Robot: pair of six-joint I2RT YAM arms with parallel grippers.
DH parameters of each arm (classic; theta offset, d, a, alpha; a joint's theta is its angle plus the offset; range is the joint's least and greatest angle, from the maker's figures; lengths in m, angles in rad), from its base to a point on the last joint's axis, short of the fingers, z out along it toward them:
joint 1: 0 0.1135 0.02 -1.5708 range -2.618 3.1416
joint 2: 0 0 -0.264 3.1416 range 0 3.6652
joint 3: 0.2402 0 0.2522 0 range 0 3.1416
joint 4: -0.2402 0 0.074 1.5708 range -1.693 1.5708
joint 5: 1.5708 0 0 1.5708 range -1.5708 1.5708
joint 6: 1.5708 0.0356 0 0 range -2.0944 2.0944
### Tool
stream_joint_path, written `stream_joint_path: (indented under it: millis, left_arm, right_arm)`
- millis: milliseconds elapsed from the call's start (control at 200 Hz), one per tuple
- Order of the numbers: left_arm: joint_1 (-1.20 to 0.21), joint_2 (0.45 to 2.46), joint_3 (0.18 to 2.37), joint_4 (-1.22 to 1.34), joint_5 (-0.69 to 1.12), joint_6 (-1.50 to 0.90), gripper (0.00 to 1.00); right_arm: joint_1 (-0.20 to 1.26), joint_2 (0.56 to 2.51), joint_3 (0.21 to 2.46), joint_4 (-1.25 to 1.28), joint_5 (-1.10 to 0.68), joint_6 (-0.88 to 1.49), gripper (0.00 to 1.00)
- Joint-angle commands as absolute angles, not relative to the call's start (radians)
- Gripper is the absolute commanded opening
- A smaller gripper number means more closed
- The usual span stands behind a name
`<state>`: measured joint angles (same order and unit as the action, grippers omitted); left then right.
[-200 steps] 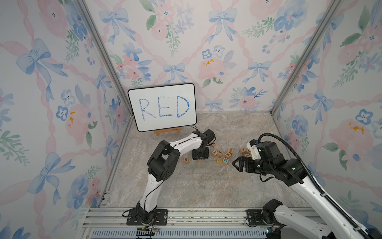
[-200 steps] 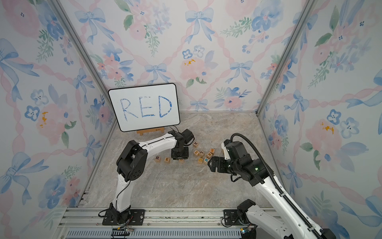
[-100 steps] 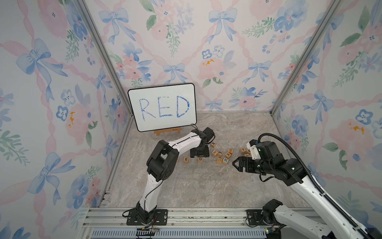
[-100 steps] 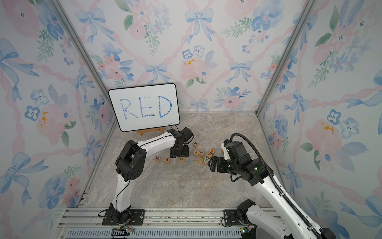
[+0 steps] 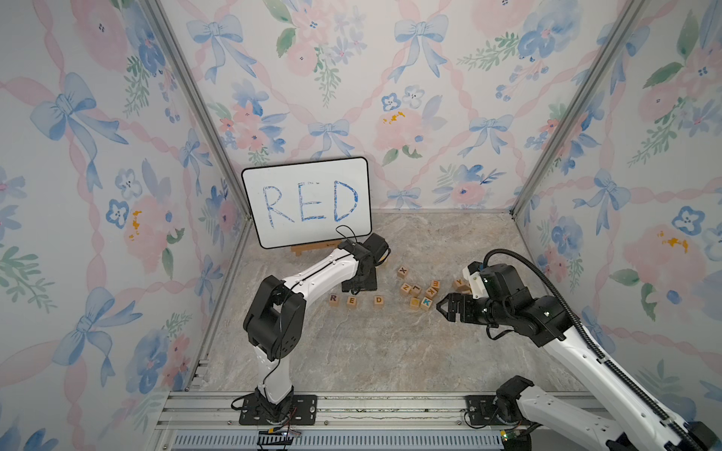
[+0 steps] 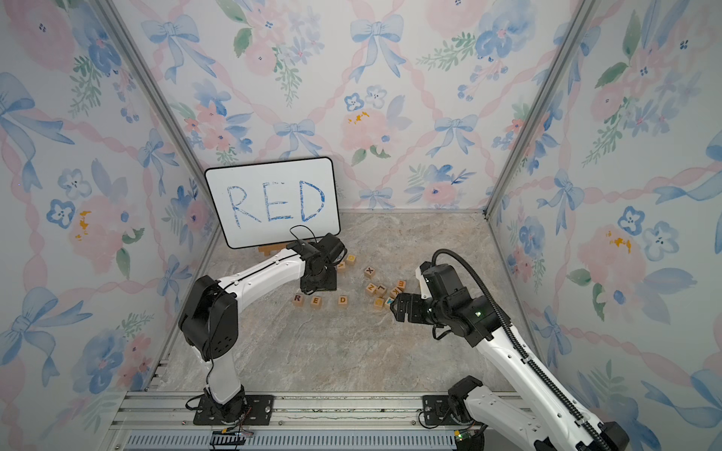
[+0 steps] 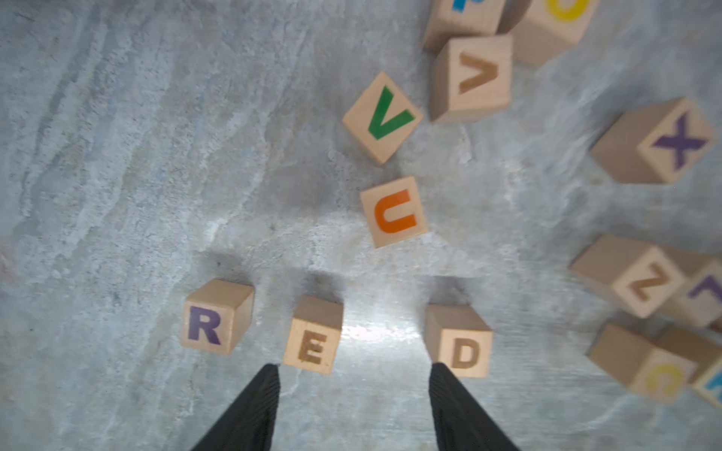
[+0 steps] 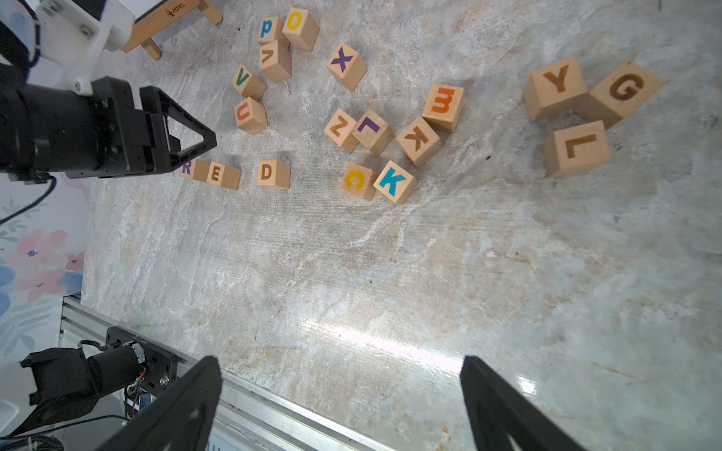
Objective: Assemble the uppercase word "red" with letter blocks
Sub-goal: Move the letter block to the center of the board.
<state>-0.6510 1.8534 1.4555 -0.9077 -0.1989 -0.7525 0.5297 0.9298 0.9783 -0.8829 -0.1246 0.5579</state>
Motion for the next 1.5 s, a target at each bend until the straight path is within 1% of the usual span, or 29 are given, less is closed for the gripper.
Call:
stream_joint_path:
  millis: [0,150,410,475,730,780,850,935,960,1225,1495]
  left_arm:
    - [-0.647,1.854,1.404,-0.939,-0.243,-0.732,0.61]
    - [-0.646,1.873,1.379,-0.934,-0.235,-0.724,0.64]
    - [-0.647,1.919,1.385,-0.903,-0.236,-0.694,0.58]
    - [-0.647,1.933,1.392,-0.892,-0.227,-0.688,0.54]
    - [-0.645,1.974,1.402,-0.864,-0.214,-0.679,0.55]
    - [-0.644,1.978,1.404,-0.861,-0.21,-0.68,0.52]
    - [-0.645,1.979,1.405,-0.858,-0.209,-0.681,0.38]
    - [-0.646,1.979,1.405,-0.857,-0.202,-0.69,0.25]
    - [-0.647,1.978,1.405,-0.857,-0.2,-0.693,0.23]
    - [-0.659,1.973,1.425,-0.857,-0.174,-0.722,0.25]
    - [-0.689,2.021,1.469,-0.848,-0.161,-0.727,0.27]
  right_arm:
    - [0.518,0.931,0.965,-0.87,-0.13,0.555,0.97]
    - [0.518,0.92,0.959,-0.876,-0.128,0.557,0.97]
    - [0.519,0.914,0.959,-0.887,-0.121,0.551,0.97]
    - [0.518,0.912,0.959,-0.888,-0.121,0.551,0.97]
    - [0.517,0.902,0.958,-0.9,-0.115,0.546,0.97]
    - [0.517,0.9,0.958,-0.903,-0.112,0.545,0.97]
    - [0.517,0.897,0.956,-0.906,-0.112,0.543,0.97]
    - [0.515,0.894,0.956,-0.908,-0.11,0.542,0.97]
    - [0.515,0.893,0.955,-0.908,-0.11,0.543,0.97]
    - [0.514,0.9,0.955,-0.899,-0.119,0.541,0.97]
    - [0.512,0.899,0.959,-0.91,-0.122,0.53,0.97]
